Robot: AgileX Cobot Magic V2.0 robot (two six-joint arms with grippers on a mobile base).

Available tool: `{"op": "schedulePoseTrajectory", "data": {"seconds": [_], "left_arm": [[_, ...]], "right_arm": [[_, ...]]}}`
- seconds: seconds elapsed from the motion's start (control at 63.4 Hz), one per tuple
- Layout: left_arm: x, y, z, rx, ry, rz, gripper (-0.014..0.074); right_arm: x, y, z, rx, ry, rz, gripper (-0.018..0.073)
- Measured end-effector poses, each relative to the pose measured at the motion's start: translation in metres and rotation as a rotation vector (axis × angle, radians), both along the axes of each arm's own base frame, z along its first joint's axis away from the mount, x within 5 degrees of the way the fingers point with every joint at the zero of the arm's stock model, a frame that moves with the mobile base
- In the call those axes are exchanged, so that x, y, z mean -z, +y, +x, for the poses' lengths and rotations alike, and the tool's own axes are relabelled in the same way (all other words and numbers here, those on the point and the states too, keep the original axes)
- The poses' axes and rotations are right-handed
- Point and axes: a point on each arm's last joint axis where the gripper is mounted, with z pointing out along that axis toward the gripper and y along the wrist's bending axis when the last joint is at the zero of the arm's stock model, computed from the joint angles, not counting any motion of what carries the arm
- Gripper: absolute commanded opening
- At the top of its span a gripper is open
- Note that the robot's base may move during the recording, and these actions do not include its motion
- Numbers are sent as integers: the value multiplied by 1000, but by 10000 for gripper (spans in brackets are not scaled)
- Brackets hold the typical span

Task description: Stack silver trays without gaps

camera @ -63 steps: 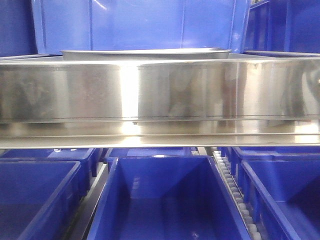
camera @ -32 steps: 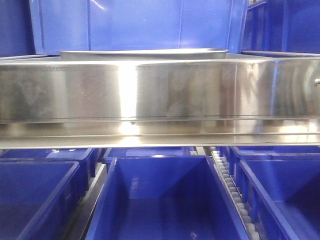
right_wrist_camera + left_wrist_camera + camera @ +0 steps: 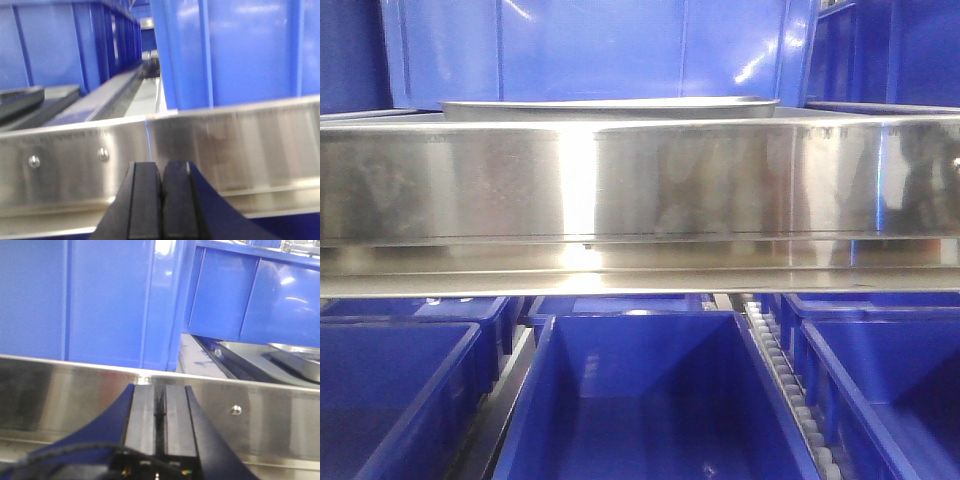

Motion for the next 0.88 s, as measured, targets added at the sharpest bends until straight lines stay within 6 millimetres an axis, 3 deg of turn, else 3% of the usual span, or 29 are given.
{"op": "schedulePoseTrajectory", "data": {"seconds": [0.883], "left_arm": [[0,0,0,0,0,0,-48]], "right_arm": [[0,0,0,0,-2,-6,51]]}}
